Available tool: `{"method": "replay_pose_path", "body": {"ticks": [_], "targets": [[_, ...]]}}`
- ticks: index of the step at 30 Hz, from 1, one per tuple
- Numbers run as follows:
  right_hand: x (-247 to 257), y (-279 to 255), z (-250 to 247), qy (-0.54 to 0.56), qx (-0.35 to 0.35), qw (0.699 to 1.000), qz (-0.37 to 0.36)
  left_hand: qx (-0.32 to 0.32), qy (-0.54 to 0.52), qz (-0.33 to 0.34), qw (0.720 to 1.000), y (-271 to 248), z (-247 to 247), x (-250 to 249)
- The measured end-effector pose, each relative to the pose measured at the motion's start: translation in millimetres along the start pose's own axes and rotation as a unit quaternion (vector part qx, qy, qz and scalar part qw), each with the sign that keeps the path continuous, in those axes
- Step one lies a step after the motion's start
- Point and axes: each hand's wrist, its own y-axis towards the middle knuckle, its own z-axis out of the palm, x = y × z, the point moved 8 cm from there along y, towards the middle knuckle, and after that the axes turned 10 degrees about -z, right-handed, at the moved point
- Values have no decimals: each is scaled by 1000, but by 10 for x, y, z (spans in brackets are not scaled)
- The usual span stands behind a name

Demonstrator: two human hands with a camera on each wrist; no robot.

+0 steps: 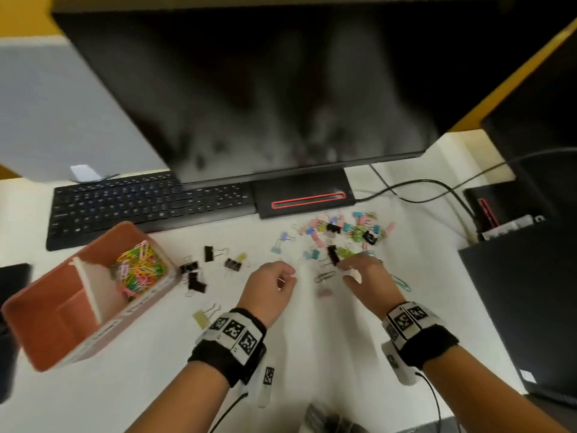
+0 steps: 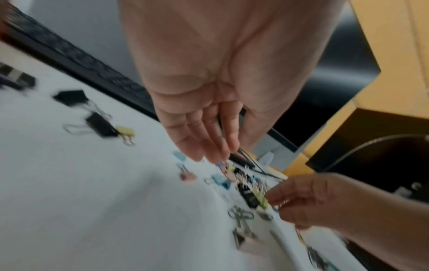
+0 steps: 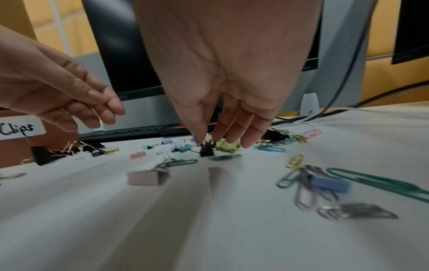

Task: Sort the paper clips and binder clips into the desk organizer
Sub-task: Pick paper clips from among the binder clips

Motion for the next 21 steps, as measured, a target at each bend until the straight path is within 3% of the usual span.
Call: {"method": "replay_pose_path", "body": {"ticks": [7,15,21], "targets": [[-263,213,88,-10,61,997,-40,22,114,-12,993,414,775,-322],[-351,279,117,19,138,990,-20,45,218,-43,974,500,1019,-299],[-643,120,-413,75,56,996,-9,62,219,-48,973,456,987,-318]]}}
